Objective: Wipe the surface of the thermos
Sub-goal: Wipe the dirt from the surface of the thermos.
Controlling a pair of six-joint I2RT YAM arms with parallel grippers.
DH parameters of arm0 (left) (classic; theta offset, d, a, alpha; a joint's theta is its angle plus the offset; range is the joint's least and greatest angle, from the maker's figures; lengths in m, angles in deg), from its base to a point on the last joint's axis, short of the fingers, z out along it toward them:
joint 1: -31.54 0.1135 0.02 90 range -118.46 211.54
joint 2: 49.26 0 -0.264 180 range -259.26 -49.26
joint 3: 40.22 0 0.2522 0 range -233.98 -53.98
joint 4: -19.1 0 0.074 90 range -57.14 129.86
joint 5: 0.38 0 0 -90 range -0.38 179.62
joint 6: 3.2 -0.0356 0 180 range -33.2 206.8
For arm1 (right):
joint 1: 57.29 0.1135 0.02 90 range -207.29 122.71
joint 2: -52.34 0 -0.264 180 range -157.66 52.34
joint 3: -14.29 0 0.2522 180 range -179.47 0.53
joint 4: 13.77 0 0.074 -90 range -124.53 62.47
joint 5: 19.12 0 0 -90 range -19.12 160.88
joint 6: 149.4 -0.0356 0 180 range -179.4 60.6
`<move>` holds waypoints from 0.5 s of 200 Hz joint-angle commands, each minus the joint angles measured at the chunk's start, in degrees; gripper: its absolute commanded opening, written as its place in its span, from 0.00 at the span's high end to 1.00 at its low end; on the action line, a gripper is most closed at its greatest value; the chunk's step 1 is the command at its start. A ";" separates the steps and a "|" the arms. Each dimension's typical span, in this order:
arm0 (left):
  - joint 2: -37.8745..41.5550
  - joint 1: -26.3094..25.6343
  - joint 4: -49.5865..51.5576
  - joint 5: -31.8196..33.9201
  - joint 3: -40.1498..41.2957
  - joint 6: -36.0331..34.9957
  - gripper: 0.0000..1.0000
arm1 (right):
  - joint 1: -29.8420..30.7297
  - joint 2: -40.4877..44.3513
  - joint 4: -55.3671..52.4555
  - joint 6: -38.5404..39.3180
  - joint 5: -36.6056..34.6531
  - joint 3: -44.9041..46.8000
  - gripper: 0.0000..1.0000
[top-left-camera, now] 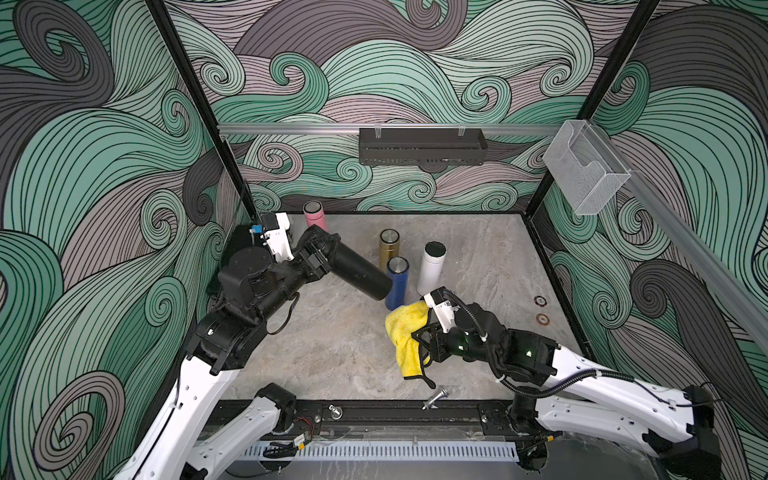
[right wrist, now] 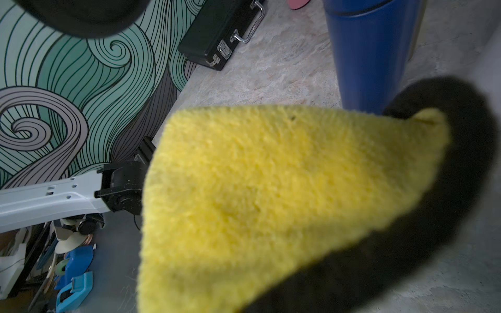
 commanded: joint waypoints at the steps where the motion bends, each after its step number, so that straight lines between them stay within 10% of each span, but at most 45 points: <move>1: 0.12 1.36 -9.47 -9.62 0.46 3.88 1.00 | -2.08 3.49 3.68 -1.62 -1.66 0.17 1.00; 100: -0.47 2.54 -16.30 -13.77 5.06 7.16 1.00 | -5.48 -7.97 8.21 4.50 6.84 -12.42 1.00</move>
